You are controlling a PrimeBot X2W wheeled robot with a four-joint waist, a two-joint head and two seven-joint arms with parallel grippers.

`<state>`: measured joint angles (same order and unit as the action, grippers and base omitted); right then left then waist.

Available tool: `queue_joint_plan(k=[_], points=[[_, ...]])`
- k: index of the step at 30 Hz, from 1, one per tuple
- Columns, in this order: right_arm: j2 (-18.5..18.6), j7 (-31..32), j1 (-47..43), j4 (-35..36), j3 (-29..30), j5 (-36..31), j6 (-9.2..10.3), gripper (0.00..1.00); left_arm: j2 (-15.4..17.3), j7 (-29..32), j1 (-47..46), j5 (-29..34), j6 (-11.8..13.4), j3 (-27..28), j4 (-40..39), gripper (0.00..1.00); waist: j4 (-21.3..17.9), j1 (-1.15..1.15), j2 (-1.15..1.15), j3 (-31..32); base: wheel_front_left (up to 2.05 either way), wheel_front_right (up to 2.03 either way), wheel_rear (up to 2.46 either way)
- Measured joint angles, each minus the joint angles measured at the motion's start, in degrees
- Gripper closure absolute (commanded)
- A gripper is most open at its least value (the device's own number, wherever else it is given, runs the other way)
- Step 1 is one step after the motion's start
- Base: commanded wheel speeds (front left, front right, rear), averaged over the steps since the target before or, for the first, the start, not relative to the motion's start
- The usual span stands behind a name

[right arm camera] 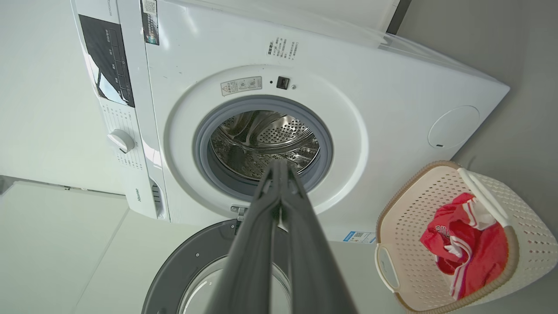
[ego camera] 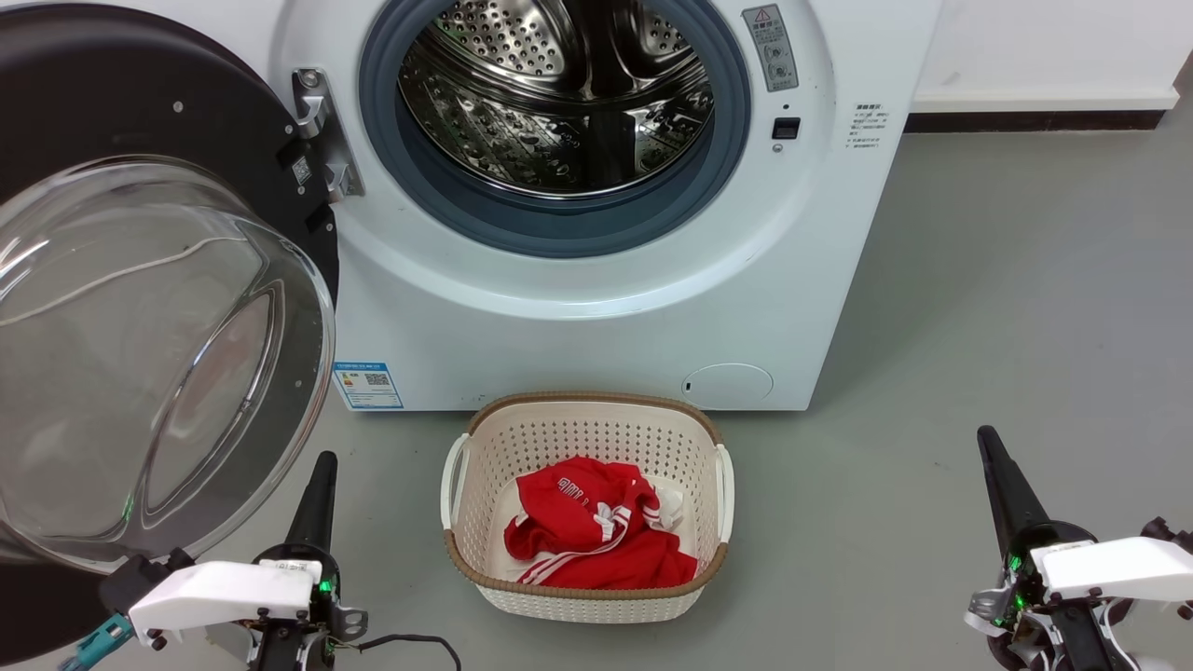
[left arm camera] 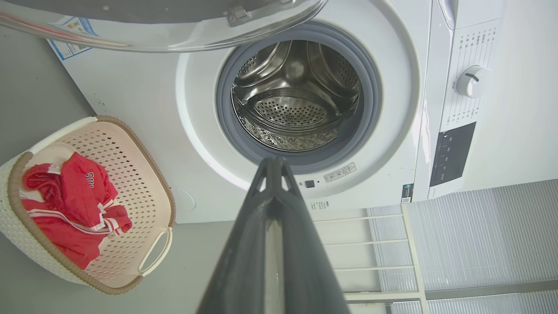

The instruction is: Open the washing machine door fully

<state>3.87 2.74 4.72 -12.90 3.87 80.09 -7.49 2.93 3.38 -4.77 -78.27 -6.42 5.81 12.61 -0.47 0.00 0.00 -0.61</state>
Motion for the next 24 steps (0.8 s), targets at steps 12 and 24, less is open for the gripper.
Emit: queue_joint_plan(k=[12, 24], points=[[-0.01, 1.16, 0.29, -0.37, 0.59, 5.46, 0.00, 1.00, -0.01, 1.35, -0.32, -5.84, -0.47, 0.27, 0.64, 1.00, 0.18, 0.00, 0.00, 0.17, 0.00, 0.00, 0.00], [-0.05, 2.22, 0.85, -0.81, 1.13, 10.46, 0.00, 1.00, -0.02, 2.53, -0.97, -11.02, -0.70, 0.52, 1.16, 1.00, 0.36, 0.00, 0.00, 0.33, 0.00, 0.00, 0.00]])
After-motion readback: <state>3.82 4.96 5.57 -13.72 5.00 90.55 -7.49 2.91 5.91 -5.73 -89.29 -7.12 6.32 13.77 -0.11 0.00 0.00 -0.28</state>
